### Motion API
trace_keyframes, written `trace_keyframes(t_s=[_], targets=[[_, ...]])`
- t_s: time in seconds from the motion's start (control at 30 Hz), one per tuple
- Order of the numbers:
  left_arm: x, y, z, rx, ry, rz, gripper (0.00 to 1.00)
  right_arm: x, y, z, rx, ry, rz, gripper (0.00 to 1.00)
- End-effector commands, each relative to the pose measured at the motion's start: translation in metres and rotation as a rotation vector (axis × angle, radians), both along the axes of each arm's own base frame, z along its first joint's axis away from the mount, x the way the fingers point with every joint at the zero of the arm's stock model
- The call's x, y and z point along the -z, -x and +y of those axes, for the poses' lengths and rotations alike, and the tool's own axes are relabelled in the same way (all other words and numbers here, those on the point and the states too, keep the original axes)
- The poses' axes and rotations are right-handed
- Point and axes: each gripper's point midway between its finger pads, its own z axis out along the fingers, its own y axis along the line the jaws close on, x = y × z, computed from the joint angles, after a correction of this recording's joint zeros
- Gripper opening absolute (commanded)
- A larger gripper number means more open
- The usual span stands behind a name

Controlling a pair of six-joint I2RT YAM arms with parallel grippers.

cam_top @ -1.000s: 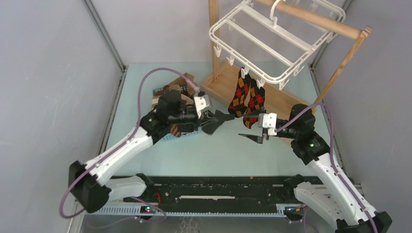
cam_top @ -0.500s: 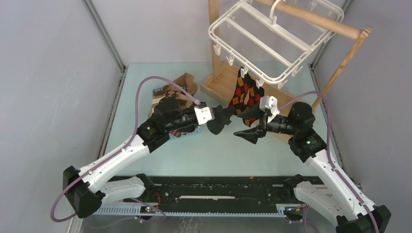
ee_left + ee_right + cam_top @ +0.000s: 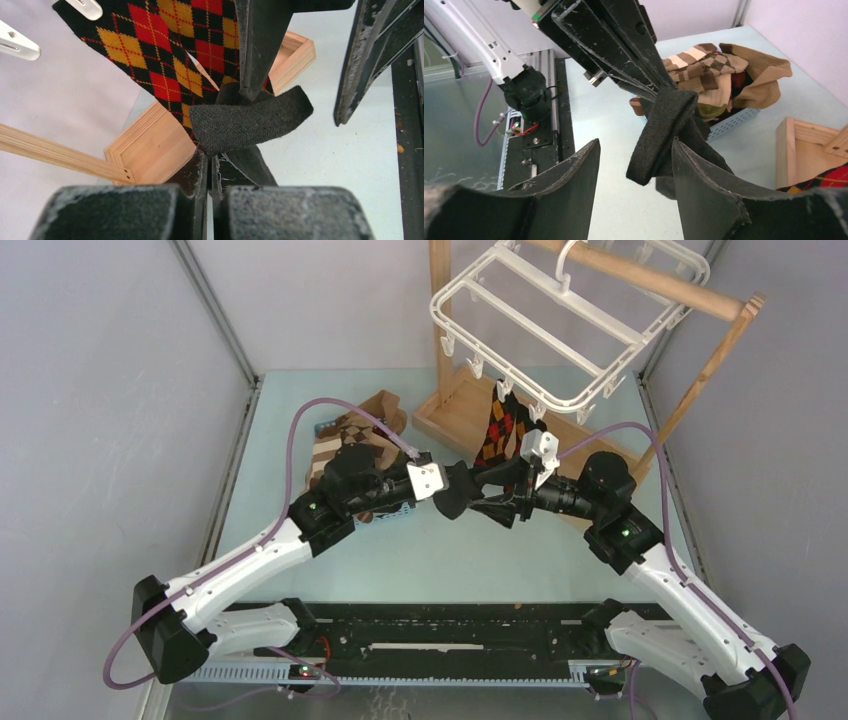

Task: Clip the socks to the hanger
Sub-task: Pick up the sock from the bin.

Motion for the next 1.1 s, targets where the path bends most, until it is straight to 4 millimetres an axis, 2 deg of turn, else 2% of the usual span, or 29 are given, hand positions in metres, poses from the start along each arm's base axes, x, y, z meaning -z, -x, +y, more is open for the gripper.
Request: trace_keyframes(t_s=[0.0, 0.13, 0.2, 0.3, 0.43, 0.7, 0.97, 1.0, 1.07], targets=[[-0.037, 0.001, -0.002, -0.010, 0.100, -0.030, 0.00, -0.016, -0.013, -0.001, 0.089, -0.028, -0.009, 0.61], [-0.038, 0.000, -0.002, -0.018, 0.108, -0.018, 0.00, -0.009, -0.013, 0.000, 0.093, -0.003, -0.004, 0.58], [-0.039, 0.001, -0.002, -0.018, 0.114, -0.016, 0.00, -0.008, -0.012, 0.002, 0.087, -0.001, -0.005, 0.51], [-0.039, 0.001, -0.003, -0.019, 0.120, -0.008, 0.00, -0.010, -0.012, 0.004, 0.077, -0.004, -0.021, 0.33], [-0.037, 0.001, -0.002, -0.025, 0.123, 0.009, 0.00, -0.016, -0.011, 0.005, 0.067, -0.001, -0.054, 0.00], [-0.026, 0.007, 0.001, -0.017, 0.110, 0.037, 0.01, -0.026, -0.017, -0.006, 0.085, 0.015, -0.063, 0.00], [-0.030, 0.004, 0.002, -0.034, 0.119, 0.050, 0.00, -0.027, -0.012, -0.003, 0.051, 0.006, -0.034, 0.00], [-0.030, 0.004, 0.001, -0.036, 0.120, 0.054, 0.00, -0.026, -0.012, -0.002, 0.051, 0.007, -0.027, 0.06], [-0.031, 0.003, 0.001, -0.039, 0.126, 0.062, 0.00, -0.025, -0.012, -0.001, 0.051, 0.007, -0.013, 0.24]])
